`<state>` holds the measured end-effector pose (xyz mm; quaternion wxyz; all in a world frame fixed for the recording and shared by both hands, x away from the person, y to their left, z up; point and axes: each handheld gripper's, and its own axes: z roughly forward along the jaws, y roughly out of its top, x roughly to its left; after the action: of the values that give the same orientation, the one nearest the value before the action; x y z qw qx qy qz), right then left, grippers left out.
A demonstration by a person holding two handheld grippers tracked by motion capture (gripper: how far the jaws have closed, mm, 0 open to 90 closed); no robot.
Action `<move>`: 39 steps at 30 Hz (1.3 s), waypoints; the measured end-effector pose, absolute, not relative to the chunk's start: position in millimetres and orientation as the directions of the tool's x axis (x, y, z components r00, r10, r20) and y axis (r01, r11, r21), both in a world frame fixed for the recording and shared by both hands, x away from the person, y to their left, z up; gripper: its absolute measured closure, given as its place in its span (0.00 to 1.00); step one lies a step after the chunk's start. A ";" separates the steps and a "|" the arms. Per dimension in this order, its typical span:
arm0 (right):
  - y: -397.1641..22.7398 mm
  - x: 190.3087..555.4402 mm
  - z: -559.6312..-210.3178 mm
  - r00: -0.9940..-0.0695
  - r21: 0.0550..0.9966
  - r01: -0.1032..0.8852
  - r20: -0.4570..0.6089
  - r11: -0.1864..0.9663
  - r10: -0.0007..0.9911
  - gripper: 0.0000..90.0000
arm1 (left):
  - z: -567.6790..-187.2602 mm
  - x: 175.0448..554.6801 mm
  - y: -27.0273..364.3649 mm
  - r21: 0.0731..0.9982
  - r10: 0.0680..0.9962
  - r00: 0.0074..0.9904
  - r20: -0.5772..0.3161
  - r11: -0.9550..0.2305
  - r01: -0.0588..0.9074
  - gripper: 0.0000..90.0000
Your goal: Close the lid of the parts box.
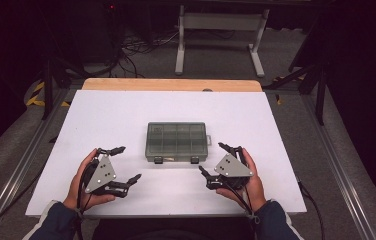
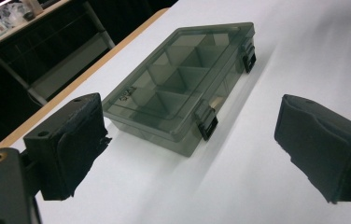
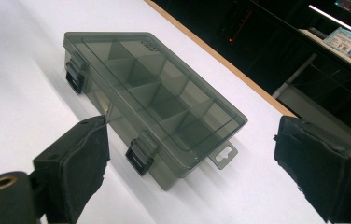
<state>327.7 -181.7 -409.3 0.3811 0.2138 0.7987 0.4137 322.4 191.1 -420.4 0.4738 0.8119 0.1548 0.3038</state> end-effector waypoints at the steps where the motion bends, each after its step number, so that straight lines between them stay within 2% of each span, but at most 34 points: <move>1: -182.0 327.6 -409.6 -0.618 0.823 0.027 -0.432 0.567 0.657 0.12 | -420.9 322.0 192.0 0.860 0.539 0.766 0.351 -0.509 -0.036 0.11; 39: -209.3 321.3 -423.4 -0.608 0.828 0.057 -0.414 0.558 0.677 0.12 | -440.6 314.7 227.4 0.847 0.596 0.725 0.345 -0.531 0.033 0.10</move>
<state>321.3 -209.3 -423.4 0.3781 0.2303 0.7974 0.4100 314.7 227.4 -440.6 0.4444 0.8156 0.1927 0.3165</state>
